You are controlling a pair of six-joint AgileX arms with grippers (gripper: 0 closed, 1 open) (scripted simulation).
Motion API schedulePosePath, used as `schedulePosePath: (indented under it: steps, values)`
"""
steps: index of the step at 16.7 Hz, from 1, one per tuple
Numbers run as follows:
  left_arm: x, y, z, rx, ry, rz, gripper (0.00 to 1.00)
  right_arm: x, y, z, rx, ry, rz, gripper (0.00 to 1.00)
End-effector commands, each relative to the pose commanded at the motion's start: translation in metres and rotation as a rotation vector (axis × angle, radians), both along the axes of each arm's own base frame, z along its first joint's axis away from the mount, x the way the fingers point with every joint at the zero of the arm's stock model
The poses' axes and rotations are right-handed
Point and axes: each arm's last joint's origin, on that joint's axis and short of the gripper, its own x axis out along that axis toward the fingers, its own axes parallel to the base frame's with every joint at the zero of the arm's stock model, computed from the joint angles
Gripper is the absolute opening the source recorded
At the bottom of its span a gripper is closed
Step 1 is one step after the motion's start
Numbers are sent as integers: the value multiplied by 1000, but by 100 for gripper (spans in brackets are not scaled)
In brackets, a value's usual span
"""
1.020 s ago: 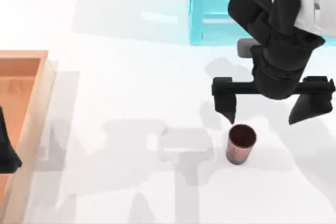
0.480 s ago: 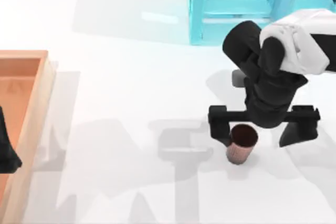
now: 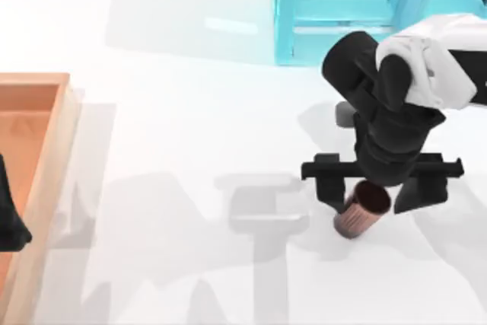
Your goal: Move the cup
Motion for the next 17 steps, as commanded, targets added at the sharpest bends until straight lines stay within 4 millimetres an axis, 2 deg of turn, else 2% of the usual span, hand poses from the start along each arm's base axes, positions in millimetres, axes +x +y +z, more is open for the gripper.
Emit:
schedulePosePath:
  steps: [7,17]
  values:
    - [0,0,0,0,0,0,100,0,0,0,0,0,0,2]
    - [0,0,0,0,0,0,100,0,-1,1,0,-1,-2,0]
